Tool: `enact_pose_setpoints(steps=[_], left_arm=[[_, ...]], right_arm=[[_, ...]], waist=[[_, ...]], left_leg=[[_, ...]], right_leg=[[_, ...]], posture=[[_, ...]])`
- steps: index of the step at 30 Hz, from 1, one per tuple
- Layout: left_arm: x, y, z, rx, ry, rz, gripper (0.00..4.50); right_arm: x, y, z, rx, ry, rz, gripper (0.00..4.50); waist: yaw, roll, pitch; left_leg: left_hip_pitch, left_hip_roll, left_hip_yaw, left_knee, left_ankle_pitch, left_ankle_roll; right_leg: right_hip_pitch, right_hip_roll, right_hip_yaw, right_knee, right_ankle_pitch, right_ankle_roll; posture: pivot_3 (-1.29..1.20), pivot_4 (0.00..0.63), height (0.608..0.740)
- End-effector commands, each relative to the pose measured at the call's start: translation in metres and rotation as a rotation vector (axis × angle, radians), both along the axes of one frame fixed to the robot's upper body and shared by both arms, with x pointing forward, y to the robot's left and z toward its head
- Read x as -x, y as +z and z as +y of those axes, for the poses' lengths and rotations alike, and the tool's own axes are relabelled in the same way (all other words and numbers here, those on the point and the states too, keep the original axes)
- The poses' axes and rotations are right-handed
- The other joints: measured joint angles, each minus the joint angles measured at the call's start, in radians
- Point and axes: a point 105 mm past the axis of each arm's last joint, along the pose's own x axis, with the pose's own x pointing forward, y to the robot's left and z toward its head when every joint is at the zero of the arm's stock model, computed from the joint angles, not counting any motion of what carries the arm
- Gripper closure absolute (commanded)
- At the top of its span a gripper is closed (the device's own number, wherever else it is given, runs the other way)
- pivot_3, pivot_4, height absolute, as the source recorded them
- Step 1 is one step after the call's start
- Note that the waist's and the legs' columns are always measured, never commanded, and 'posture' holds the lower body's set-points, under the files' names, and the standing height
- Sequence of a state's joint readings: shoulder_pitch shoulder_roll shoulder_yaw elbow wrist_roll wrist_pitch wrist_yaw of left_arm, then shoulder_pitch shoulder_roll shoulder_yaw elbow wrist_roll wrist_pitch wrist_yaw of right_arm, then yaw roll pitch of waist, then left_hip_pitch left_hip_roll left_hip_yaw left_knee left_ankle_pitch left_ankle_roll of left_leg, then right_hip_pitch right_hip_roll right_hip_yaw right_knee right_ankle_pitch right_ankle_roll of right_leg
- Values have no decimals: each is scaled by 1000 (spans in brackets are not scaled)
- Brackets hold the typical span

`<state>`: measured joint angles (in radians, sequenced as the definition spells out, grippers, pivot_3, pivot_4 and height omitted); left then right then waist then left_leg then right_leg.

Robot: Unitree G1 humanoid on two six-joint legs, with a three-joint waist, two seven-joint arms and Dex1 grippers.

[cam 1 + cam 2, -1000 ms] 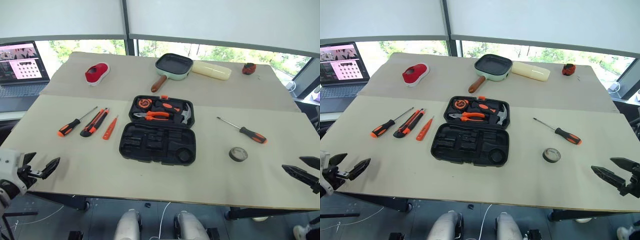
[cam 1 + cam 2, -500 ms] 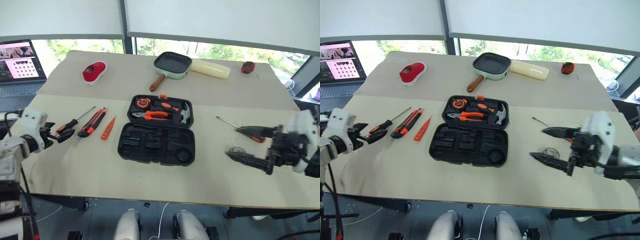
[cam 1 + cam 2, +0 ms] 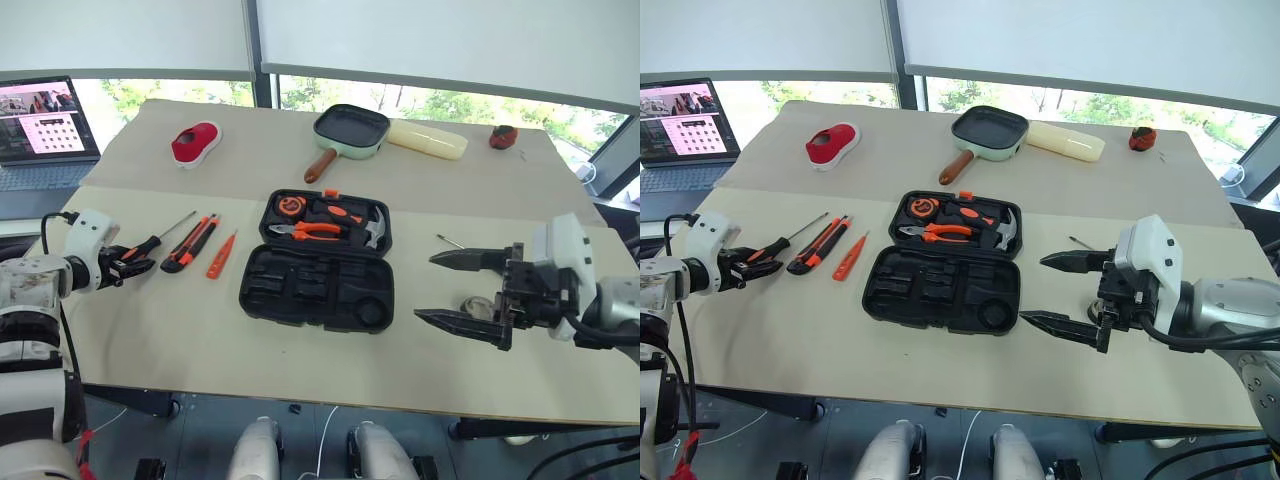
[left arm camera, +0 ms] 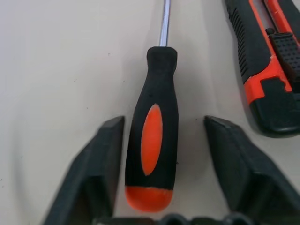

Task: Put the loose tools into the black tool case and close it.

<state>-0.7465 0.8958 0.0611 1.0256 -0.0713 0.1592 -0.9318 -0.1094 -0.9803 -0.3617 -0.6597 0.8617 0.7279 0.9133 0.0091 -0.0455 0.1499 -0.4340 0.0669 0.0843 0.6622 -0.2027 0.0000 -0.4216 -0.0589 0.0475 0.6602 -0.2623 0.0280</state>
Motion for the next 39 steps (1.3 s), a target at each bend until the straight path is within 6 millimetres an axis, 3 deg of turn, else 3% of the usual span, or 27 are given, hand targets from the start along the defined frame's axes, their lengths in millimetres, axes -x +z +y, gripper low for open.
enact_pose_setpoints(steps=[1,2,6,7,10,12,13,15,19,24,39], left_arm=[[4,-4,9,-31,25,6,3302],[4,-2,12,-30,33,-6,3582],[-6,23,5,5,1,-100,3601],[-16,44,-13,39,-88,-165,3601],[-24,84,-59,90,-330,-262,3601],[-21,101,-111,66,-592,-267,3601],[-18,104,-127,53,-670,-264,3601],[-14,101,-157,-8,-802,-250,3601],[-10,76,-209,-174,-1016,-222,3601],[-22,50,-241,-304,-1102,-228,3601],[-27,28,-247,-397,-1212,-218,3601]], right_arm=[[3,8,-3,-1,-20,-33,0],[2,7,-6,2,-33,-32,0],[4,4,-13,1,-67,-23,0],[4,3,-15,-3,-80,-16,0],[6,0,-20,-3,-101,-4,0],[8,-3,-22,-3,-113,8,0],[8,-4,-23,-4,-118,12,0],[8,-7,-24,-5,-135,20,0],[5,-10,-27,-11,-169,24,0],[3,-9,-28,-23,-199,10,0],[5,-10,-28,-41,-244,-6,0]], waist=[[-2,0,0],[-2,0,0],[-3,-1,0],[-2,-2,0],[7,-4,0],[15,-4,0],[20,-4,0],[22,-4,0],[5,-3,0],[-7,-3,0],[1,-3,0]], left_leg=[[0,0,0,0,0,0],[0,0,0,0,0,0],[1,0,0,0,0,0],[1,0,0,0,0,0],[-1,0,-1,2,0,-1],[-5,0,-3,5,0,-1],[-6,0,-4,6,0,-1],[-7,-1,-3,9,0,0],[-6,-1,-4,9,0,1],[-6,-1,-6,9,0,1],[-7,-1,-7,12,-1,1]], right_leg=[[0,0,0,0,0,0],[0,0,0,1,0,0],[0,0,0,1,0,0],[0,0,0,2,0,0],[0,0,-1,2,0,0],[0,0,-4,2,0,0],[0,0,-4,1,0,1],[1,-1,-4,0,1,2],[1,0,-2,0,1,3],[1,1,-2,1,1,3],[1,1,-2,1,1,3]], posture=[[0,150,740],[0,150,740],[0,150,740],[0,150,740],[0,150,740],[0,150,740],[0,150,740],[0,150,740],[0,150,740],[0,150,740],[0,150,740]])
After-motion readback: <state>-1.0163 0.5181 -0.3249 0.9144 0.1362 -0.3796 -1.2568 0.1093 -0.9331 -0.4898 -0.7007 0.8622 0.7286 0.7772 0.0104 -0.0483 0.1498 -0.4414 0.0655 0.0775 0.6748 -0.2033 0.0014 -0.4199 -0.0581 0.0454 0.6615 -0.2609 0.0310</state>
